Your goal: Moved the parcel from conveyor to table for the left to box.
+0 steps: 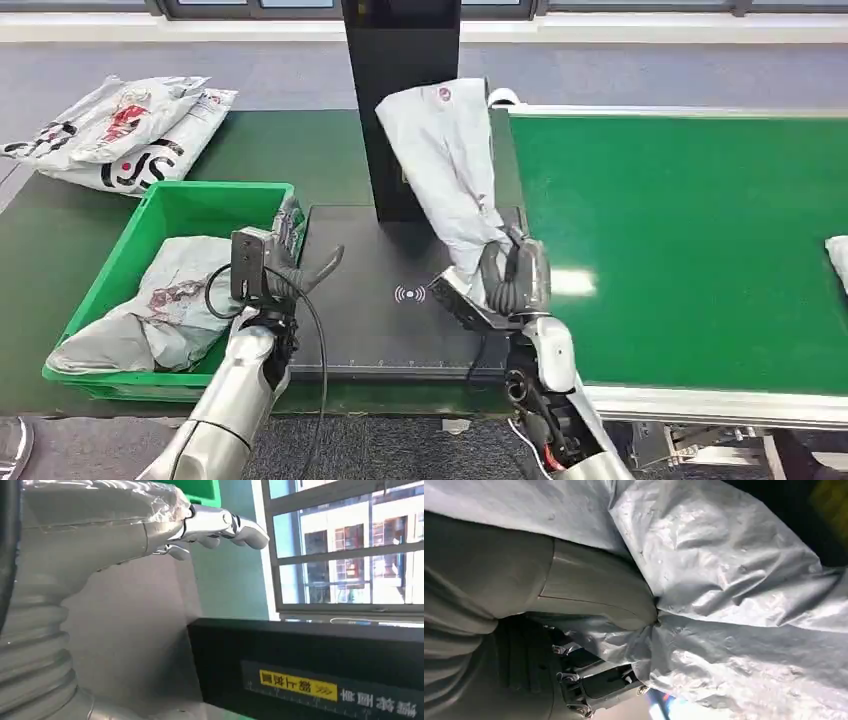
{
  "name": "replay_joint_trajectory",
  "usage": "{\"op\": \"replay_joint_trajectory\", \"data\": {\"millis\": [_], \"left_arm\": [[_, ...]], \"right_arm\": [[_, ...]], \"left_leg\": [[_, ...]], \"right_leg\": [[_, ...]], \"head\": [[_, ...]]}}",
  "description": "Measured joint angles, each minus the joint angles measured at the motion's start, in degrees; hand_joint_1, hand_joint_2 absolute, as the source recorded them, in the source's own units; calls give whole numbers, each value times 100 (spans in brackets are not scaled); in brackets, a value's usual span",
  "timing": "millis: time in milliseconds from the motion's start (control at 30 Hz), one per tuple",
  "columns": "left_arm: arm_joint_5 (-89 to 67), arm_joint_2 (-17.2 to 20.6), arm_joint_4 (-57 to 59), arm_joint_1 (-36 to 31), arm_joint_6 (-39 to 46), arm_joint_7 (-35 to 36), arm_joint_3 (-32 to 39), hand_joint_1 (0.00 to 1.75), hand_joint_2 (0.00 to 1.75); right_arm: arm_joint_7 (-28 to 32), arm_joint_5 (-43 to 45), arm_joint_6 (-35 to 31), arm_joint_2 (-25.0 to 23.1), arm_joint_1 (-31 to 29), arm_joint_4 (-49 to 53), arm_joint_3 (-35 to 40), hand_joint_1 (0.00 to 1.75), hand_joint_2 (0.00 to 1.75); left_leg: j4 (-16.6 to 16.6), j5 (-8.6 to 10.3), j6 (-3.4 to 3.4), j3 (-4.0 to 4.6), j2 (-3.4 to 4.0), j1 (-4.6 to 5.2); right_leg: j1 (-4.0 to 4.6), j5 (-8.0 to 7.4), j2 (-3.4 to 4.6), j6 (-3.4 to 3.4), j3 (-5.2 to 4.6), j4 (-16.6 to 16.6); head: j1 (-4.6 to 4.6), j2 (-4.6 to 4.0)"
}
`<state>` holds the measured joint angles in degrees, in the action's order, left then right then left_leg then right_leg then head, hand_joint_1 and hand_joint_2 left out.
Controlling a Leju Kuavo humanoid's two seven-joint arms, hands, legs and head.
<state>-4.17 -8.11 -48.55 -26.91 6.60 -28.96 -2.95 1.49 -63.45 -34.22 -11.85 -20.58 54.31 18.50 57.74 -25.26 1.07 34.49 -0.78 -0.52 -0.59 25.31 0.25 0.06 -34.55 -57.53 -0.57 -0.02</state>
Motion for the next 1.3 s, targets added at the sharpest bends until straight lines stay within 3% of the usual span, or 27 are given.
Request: {"op": "replay_joint_trajectory", "data": {"millis": [233,300,367,400,667,800,1000,1200,1300], "left_arm": [[74,107,-361,283,-50,2,31,0,175],[76,125,-415,318,-50,9,55,0,175],[90,155,-450,346,-50,9,57,0,175],[94,164,-465,358,-50,9,57,0,175],[192,197,-555,443,13,-18,94,0,175],[229,201,-688,546,192,-81,138,0,175],[367,166,-1339,909,900,-382,358,0,175],[385,109,-1687,985,1104,-452,485,0,175],[362,74,-1759,986,1275,-523,494,0,175]], "right_arm": [[35,815,2042,18,106,-468,865,175,175],[-35,841,2241,33,91,-648,1061,175,175],[-136,824,2432,53,-19,-844,1254,17,175],[-158,821,2489,74,-78,-927,1355,2,175],[-356,712,2559,210,-289,-1198,1785,0,175],[-277,844,2287,245,-292,-1198,1840,0,175],[242,1778,1355,330,74,-189,1602,0,175],[385,1993,1182,367,212,394,1317,0,175],[775,2468,873,367,311,556,1166,0,175]], "left_leg": [[0,-5,4,2,-1,0],[0,-5,4,2,-2,0],[0,-6,5,-4,3,0],[0,-7,5,-8,6,0],[0,-9,9,-37,14,1],[0,-7,10,-40,12,1],[1,-7,11,-23,15,1],[1,-9,12,-18,12,1],[1,-9,12,-16,11,1]], "right_leg": [[-1,6,0,-3,-2,1],[-3,6,-1,-3,-2,1],[-2,6,3,-4,-1,2],[-2,6,3,-4,3,2],[2,6,4,-6,29,5],[2,5,4,-7,35,4],[2,1,7,-10,12,3],[2,3,8,-11,8,3],[2,3,7,-11,7,4]], "head": [[0,0],[0,2],[0,2],[0,0],[0,2],[0,0],[-2,2],[0,2],[0,0]]}}
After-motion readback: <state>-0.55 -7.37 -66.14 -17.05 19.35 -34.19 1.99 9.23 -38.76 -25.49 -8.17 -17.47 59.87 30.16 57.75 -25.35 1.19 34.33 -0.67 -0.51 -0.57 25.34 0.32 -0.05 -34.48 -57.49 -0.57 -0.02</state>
